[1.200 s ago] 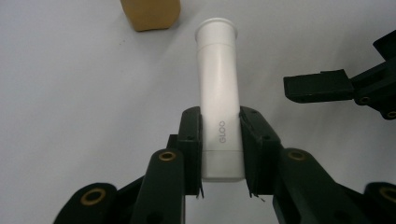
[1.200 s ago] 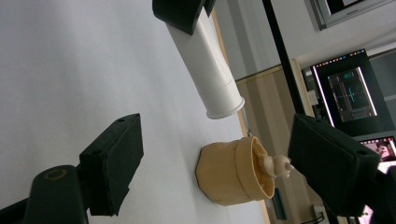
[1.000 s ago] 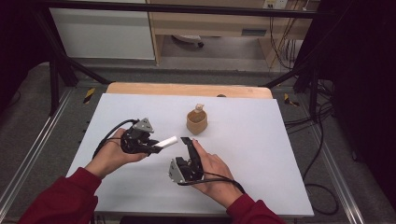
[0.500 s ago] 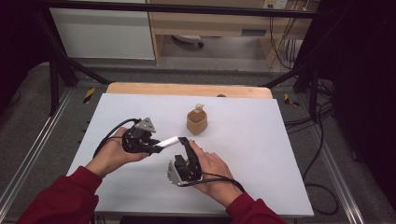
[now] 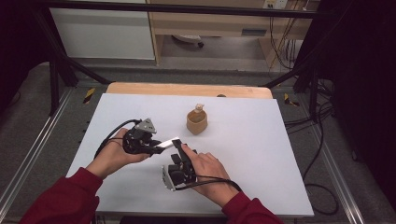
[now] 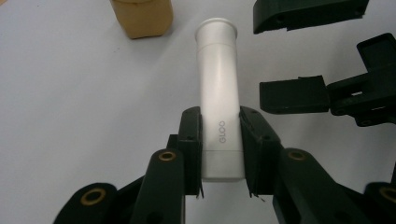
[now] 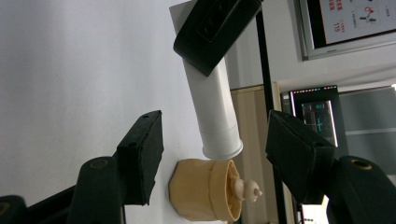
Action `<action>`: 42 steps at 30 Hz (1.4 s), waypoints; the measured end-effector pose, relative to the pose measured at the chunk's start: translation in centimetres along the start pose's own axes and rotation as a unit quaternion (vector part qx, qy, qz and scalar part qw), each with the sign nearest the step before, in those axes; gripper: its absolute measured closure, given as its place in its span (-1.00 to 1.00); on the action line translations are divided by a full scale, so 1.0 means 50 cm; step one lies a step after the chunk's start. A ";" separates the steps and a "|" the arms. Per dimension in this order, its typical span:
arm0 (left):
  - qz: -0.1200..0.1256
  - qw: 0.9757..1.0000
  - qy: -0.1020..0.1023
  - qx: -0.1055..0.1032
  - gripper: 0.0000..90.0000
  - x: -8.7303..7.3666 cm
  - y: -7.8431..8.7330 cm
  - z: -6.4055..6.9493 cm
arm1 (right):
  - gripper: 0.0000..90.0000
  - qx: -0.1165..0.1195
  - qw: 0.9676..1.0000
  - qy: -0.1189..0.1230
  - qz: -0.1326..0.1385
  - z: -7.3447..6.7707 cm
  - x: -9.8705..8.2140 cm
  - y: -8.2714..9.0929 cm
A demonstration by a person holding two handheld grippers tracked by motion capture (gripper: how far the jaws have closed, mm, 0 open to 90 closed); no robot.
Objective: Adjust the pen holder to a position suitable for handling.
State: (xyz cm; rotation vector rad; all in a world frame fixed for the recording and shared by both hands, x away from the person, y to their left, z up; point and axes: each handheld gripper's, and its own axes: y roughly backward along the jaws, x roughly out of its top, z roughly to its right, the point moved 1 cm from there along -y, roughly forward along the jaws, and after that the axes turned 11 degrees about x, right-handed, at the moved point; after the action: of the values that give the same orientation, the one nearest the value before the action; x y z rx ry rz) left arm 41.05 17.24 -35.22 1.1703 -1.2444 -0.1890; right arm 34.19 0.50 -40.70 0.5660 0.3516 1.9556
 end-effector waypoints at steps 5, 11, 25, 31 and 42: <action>0.000 1.000 -0.002 -0.006 0.58 -0.001 0.001 0.006 | -0.11 -0.003 1.000 0.016 -0.010 -0.005 0.002 -0.007; -0.002 1.000 -0.003 -0.012 0.58 -0.003 -0.001 0.009 | -0.02 -0.007 1.000 0.029 -0.011 -0.012 0.005 -0.010; -0.002 1.000 -0.003 -0.018 0.58 -0.003 -0.002 0.011 | 0.19 -0.016 0.998 0.062 -0.022 -0.016 0.009 -0.013; -0.003 1.000 -0.003 -0.019 0.58 -0.003 -0.004 0.012 | 0.22 -0.014 0.997 0.068 -0.021 -0.017 0.010 -0.015; -0.004 1.000 0.001 -0.024 0.58 -0.006 -0.005 0.013 | 0.33 -0.016 0.997 0.078 -0.020 -0.019 0.011 -0.016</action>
State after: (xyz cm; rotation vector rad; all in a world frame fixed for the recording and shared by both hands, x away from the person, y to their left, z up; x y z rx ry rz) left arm 40.52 16.96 -35.70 1.1344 -1.2281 -0.2217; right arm 34.12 1.36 -41.76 0.3850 0.4258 1.9672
